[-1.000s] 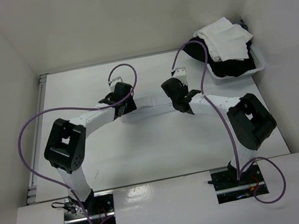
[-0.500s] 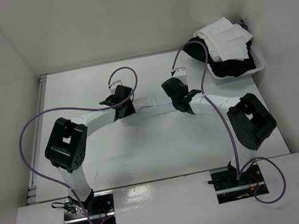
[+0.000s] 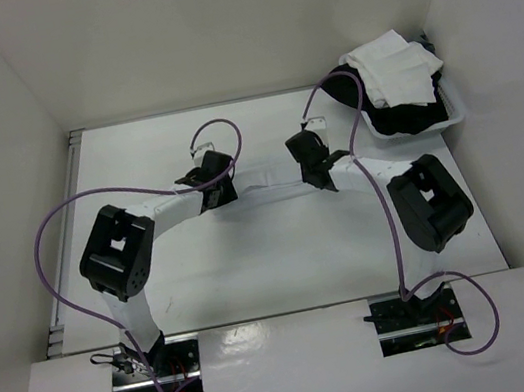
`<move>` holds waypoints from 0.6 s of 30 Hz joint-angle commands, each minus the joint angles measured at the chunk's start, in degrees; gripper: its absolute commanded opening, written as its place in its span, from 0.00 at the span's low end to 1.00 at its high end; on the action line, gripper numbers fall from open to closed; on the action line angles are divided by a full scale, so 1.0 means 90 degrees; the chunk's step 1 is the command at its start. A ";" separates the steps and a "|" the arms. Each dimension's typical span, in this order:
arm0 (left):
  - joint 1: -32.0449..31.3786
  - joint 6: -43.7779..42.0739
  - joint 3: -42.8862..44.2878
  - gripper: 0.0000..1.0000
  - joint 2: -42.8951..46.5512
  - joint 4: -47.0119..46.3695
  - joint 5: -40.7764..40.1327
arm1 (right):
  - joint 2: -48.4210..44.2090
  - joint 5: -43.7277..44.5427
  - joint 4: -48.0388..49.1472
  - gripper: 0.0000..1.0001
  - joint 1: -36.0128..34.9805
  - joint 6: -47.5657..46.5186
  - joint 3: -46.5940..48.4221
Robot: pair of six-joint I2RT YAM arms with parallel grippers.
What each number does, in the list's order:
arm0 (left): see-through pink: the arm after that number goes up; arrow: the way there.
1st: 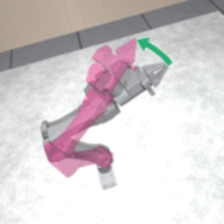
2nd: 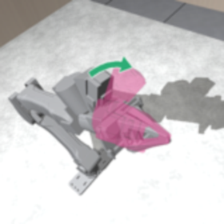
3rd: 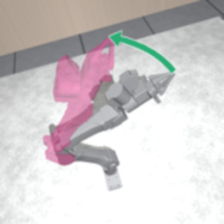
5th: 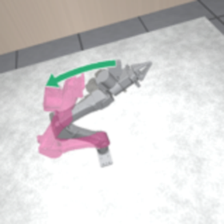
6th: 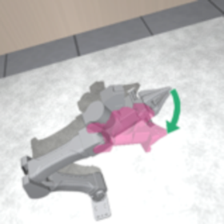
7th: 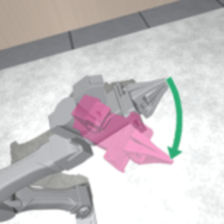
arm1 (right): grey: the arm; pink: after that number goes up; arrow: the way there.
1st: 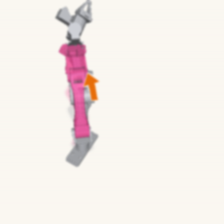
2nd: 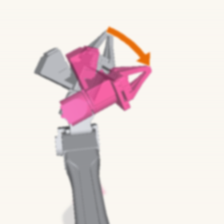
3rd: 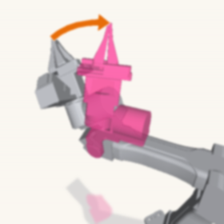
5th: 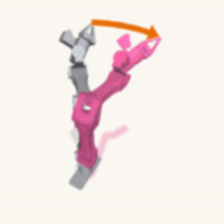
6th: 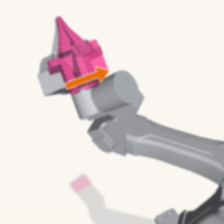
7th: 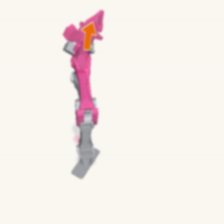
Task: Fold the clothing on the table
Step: Fold the skirt
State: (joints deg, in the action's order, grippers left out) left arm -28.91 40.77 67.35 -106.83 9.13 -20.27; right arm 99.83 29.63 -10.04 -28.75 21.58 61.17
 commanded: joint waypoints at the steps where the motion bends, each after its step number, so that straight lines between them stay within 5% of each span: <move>1: 0.0038 0.0040 -0.0052 0.55 -0.0054 -0.0076 -0.0003 | 0.0001 -0.0128 0.0091 0.34 0.0040 0.0024 0.0342; 18: 0.0097 -0.0019 -0.0111 0.55 -0.0054 -0.0135 -0.0003 | 0.0440 -0.0333 -0.0055 0.30 0.0099 -0.0035 0.0616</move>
State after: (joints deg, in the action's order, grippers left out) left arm -28.32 40.75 67.07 -106.83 8.91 -20.25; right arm 102.54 26.41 -10.37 -28.23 21.34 63.48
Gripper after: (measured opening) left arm 0.550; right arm 0.307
